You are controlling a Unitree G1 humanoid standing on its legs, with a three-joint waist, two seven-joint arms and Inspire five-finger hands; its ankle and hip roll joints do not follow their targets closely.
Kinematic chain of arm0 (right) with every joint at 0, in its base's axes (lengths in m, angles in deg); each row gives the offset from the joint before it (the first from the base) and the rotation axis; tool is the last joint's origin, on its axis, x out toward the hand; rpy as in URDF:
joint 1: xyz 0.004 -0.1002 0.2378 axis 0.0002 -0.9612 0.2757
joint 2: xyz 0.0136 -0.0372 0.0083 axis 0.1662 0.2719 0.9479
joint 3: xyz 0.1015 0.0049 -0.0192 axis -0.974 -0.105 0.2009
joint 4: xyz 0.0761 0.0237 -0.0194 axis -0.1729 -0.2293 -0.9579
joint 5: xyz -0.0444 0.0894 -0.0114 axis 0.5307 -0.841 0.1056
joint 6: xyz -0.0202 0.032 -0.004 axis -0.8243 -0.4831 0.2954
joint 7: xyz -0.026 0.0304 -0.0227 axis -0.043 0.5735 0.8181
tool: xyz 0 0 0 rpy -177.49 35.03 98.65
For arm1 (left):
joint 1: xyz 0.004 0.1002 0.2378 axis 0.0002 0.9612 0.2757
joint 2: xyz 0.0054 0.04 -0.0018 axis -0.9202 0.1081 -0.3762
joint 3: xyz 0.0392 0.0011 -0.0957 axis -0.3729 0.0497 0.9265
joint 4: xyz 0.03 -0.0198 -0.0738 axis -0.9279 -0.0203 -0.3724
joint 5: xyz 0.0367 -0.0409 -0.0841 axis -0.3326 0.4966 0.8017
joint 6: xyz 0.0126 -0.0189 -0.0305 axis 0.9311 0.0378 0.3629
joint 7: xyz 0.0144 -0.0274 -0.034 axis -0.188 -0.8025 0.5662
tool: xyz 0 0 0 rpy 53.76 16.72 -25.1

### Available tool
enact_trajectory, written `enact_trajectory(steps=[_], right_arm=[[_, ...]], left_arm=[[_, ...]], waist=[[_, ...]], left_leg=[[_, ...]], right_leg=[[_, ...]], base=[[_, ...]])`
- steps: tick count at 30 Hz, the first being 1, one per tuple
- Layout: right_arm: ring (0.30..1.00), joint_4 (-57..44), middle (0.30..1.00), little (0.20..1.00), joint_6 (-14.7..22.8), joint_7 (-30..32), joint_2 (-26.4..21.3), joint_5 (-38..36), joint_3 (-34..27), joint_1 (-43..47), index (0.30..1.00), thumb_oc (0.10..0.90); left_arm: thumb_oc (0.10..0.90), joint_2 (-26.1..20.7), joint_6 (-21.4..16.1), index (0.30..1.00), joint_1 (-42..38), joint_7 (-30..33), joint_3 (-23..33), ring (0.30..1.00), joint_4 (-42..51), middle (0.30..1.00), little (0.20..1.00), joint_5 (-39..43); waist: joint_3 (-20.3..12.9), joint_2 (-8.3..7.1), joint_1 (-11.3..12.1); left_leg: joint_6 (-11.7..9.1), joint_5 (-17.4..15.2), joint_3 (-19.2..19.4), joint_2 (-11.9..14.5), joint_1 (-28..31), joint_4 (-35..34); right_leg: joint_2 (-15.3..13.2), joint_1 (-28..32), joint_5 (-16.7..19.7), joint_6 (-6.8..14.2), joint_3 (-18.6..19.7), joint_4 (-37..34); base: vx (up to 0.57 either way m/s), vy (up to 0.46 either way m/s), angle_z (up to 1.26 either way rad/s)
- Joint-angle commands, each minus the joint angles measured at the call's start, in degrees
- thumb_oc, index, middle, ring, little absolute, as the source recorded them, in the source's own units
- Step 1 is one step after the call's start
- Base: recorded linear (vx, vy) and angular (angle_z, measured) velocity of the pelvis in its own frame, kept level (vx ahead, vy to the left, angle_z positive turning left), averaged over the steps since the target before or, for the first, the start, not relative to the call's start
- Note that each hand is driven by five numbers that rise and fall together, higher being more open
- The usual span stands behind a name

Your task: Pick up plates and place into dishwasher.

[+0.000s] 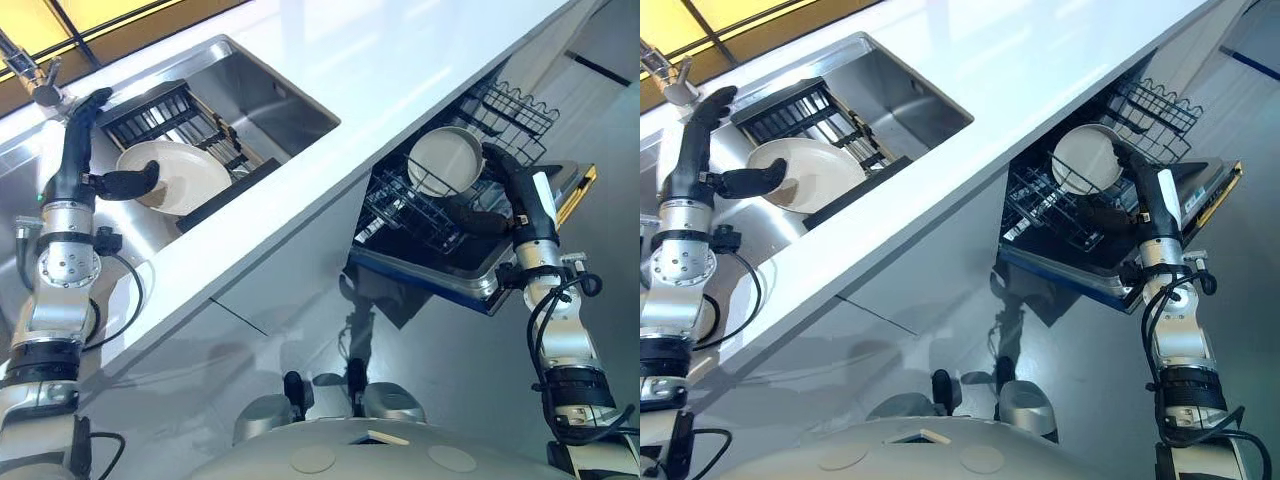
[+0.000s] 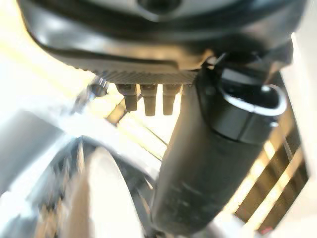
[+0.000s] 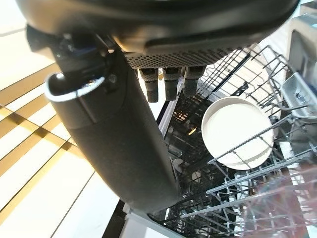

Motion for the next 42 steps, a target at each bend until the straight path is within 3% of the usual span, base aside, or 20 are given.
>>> enact_trajectory(steps=[1,7,11,14,15,19,27,42], right_arm=[[0.9,-5.9,0.9,0.9,7.1,-0.6,-4.7,-1.3,-0.5,0.7,0.9,0.8],[0.9,-5.2,0.9,0.9,5.0,-3.0,-3.2,-2.6,1.1,-2.4,0.9,0.8],[0.9,-5.4,0.9,0.9,2.9,-3.1,-3.4,-3.8,3.6,-4.4,0.9,0.8],[0.9,-4.9,0.9,0.9,1.8,-3.3,-3.4,-4.3,5.7,-5.3,0.9,0.8],[0.9,-5.4,0.9,0.9,0.8,-2.8,-4.1,-4.9,7.1,-5.4,0.9,0.8],[0.9,-4.8,0.9,0.9,0.3,-2.0,-4.9,-5.9,9.8,-5.6,0.9,0.8],[0.9,-2.6,0.9,0.9,1.1,-2.4,-3.1,-8.6,13.4,-5.4,0.9,0.8],[0.9,-1.1,0.9,0.9,2.2,-3.1,-1.9,-7.5,14.1,-6.4,0.9,0.8]], left_arm=[[0.8,-8.7,-5.6,0.9,-0.7,16.9,7.4,0.9,-2.1,0.9,0.9,-10.2],[0.8,-16.5,-2.3,0.9,5.4,33.1,13.3,0.9,0.9,0.9,0.9,-29.2],[0.8,-21.6,1.5,0.9,11.2,37.4,15.5,0.9,1.5,0.9,0.9,-37.5],[0.8,-24.6,5.5,0.9,14.7,35.8,15.4,0.9,2.6,0.9,0.9,-45.8],[0.8,-26.1,7.5,0.9,15.7,32.6,13.8,0.9,3.4,0.9,0.9,-48.7],[0.8,-27.5,9.1,0.9,15.3,27.8,8.9,0.9,4.1,0.9,0.9,-50.3],[0.8,-25.6,6.2,0.9,11.8,26.6,1.2,0.9,3.7,0.9,0.9,-48.9],[0.8,-22.9,0.3,0.9,10.0,24.3,-4.8,0.9,2.2,0.9,0.9,-48.0]], waist=[[-9.5,2.97,-0.1],[-10.2,3.61,0.0],[-10.3,4.15,0.1],[-10.3,4.59,0.3],[-10.0,4.8,0.2],[-9.5,5.23,0.2],[-9.0,5.61,0.5],[-8.6,5.38,0.0]], left_leg=[[3.2,-5.8,0.2,-3.8,-1.5,2.4],[3.0,-5.8,0.3,-3.6,-1.2,1.2],[2.8,-5.7,0.2,-3.6,-1.3,0.8],[2.7,-5.7,0.3,-3.6,-1.3,0.6],[2.6,-5.6,0.3,-3.6,-1.3,0.5],[2.5,-5.5,0.3,-3.7,-1.2,0.4],[2.3,-5.2,-0.2,-3.8,-1.1,0.3],[2.4,-5.0,0.1,-3.6,-1.0,0.3]], right_leg=[[0.4,-3.1,-7.5,3.4,-2.3,8.4],[0.3,-2.9,-8.0,3.4,-2.7,7.8],[0.1,-3.0,-7.9,3.6,-3.2,7.6],[-0.1,-3.0,-7.8,3.8,-3.8,7.3],[-0.2,-3.0,-7.7,3.9,-4.2,7.2],[-0.5,-2.7,-7.5,4.1,-5.0,6.9],[-0.7,-2.2,-7.6,4.2,-6.2,6.7],[-0.4,-1.6,-7.4,4.0,-6.3,5.9]], base=[[-0.03,0.032,-0.09],[-0.01,0.007,-0.02],[-0.01,0.007,0.02],[-0.03,0.008,0.05],[-0.04,-0.002,0.04],[-0.04,0.001,0.1],[-0.03,0.007,0.06],[0.0,0.002,0.02]])
